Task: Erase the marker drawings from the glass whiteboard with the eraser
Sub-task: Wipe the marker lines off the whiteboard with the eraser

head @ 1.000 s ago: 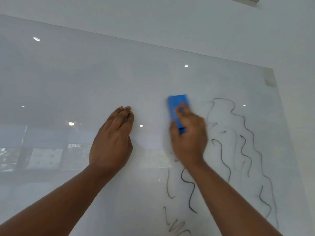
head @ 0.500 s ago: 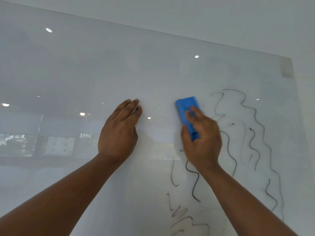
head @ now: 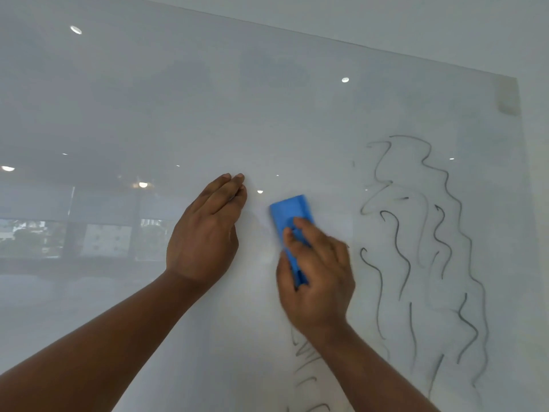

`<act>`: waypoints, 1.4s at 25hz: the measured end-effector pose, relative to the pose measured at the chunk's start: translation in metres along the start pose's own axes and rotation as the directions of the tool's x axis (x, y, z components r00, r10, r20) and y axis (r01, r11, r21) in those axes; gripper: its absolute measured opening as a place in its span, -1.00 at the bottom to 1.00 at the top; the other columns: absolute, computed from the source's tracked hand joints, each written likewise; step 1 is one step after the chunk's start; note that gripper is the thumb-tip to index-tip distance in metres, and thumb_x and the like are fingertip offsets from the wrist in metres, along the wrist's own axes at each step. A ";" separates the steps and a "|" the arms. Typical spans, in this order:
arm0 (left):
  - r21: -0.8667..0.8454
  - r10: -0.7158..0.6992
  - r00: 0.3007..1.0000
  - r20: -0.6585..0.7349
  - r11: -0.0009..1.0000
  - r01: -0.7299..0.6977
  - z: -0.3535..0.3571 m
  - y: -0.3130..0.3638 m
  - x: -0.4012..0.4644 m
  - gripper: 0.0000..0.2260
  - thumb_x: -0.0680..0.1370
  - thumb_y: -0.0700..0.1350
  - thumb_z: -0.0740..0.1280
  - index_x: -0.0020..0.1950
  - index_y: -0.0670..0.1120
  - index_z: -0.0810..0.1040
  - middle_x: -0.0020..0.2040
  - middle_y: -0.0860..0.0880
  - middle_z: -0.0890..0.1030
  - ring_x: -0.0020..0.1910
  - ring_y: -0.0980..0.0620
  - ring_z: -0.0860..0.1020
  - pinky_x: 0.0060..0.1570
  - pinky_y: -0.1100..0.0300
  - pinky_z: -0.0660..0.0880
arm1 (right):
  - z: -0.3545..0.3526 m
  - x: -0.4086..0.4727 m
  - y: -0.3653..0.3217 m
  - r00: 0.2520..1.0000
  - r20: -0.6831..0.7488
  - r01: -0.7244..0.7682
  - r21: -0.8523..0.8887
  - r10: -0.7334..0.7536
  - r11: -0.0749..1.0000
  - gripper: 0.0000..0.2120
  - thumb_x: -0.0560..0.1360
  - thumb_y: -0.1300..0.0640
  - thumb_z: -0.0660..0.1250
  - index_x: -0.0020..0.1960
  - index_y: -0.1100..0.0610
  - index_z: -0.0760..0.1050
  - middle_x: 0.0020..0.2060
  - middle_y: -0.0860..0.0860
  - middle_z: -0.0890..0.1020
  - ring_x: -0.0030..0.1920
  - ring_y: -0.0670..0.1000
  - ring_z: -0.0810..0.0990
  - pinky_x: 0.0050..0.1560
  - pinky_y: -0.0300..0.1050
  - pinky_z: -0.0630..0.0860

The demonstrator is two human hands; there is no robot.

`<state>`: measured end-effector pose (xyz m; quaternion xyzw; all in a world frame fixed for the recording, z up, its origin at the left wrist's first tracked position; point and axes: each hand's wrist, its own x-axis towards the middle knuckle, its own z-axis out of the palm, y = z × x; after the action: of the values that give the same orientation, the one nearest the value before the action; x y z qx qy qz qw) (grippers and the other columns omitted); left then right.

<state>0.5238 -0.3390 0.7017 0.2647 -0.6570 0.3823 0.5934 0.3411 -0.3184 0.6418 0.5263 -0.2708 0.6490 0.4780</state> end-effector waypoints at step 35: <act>0.035 0.050 0.999 0.014 0.998 -0.050 0.006 0.009 -0.050 -0.56 0.52 -0.45 0.24 0.41 -0.29 0.47 0.46 -0.19 0.44 0.49 -0.18 0.35 0.48 0.01 0.31 | -0.037 -0.084 -0.023 0.990 0.138 0.008 0.068 -0.018 0.998 -0.79 0.50 0.17 0.45 0.13 0.08 0.67 0.23 0.05 0.67 -0.04 0.15 0.62 -0.01 0.00 0.52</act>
<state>0.5210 -0.3443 0.6510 0.2612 -0.6605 0.4066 0.5746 0.3457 -0.3059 0.5482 0.5877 -0.2780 0.6164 0.4443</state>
